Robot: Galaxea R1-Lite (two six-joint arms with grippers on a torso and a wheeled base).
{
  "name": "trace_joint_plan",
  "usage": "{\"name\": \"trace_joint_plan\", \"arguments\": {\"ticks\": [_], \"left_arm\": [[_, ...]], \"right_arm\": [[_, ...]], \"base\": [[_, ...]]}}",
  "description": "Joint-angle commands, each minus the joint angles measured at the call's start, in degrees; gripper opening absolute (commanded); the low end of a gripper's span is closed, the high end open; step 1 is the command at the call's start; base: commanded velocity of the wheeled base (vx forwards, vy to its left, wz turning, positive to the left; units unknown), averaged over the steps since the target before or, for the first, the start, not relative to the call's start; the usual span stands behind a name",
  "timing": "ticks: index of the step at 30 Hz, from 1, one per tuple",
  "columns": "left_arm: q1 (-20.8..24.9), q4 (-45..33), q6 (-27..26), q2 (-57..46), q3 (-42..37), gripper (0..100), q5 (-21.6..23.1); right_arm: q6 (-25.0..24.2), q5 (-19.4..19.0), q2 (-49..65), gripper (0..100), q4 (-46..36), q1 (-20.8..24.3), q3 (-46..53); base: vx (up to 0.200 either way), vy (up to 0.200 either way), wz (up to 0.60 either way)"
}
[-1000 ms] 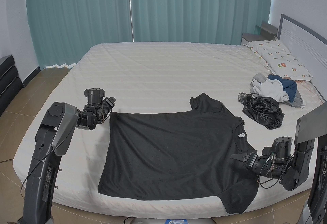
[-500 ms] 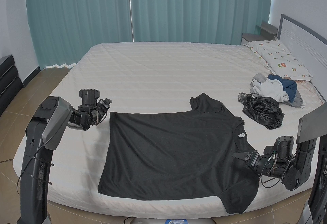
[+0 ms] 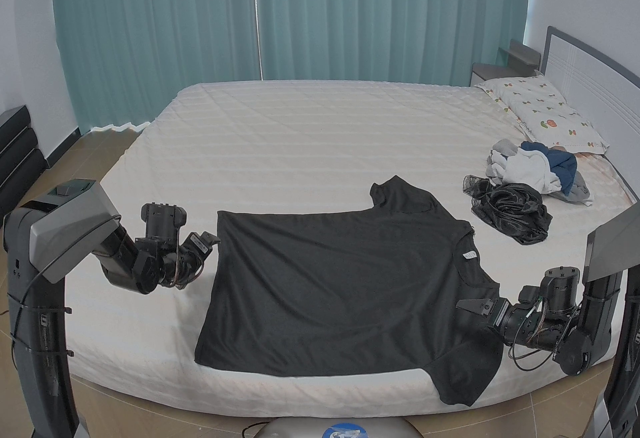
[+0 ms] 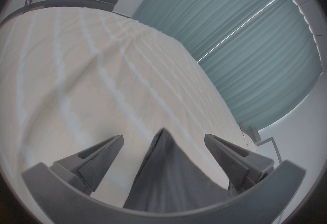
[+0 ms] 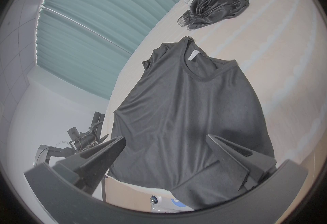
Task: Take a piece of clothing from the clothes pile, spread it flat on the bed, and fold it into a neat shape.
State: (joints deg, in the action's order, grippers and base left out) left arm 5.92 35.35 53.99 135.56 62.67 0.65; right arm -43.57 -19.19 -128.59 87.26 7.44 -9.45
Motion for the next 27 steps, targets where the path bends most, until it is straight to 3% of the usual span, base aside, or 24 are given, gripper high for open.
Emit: {"name": "trace_joint_plan", "arguments": {"ticks": [1,13,16,20,27], "left_arm": [[3.83,12.2,0.24,-14.18,-26.55,100,1.9],[6.38,21.51,-0.12,-13.74,-40.0,100,3.57],[6.91,23.09,-2.4,-12.6,-42.19,100,3.57],[7.79,23.27,-7.06,-11.02,-42.63,100,3.57],[8.4,22.83,-9.52,-8.21,-38.94,100,3.22]], "right_arm": [[0.06,-0.06,0.27,100,1.42,1.09,2.15],[0.06,-0.06,0.18,100,1.42,1.88,2.59],[0.06,-0.15,0.18,100,1.51,1.88,2.59],[0.06,-0.15,0.09,100,1.42,1.88,2.59],[0.06,-0.15,-0.17,100,1.51,1.88,2.5]], "base": [[0.0,0.0,0.0],[0.0,0.0,0.0],[0.0,0.0,0.0],[0.0,0.0,0.0],[0.0,0.0,0.0]]}}
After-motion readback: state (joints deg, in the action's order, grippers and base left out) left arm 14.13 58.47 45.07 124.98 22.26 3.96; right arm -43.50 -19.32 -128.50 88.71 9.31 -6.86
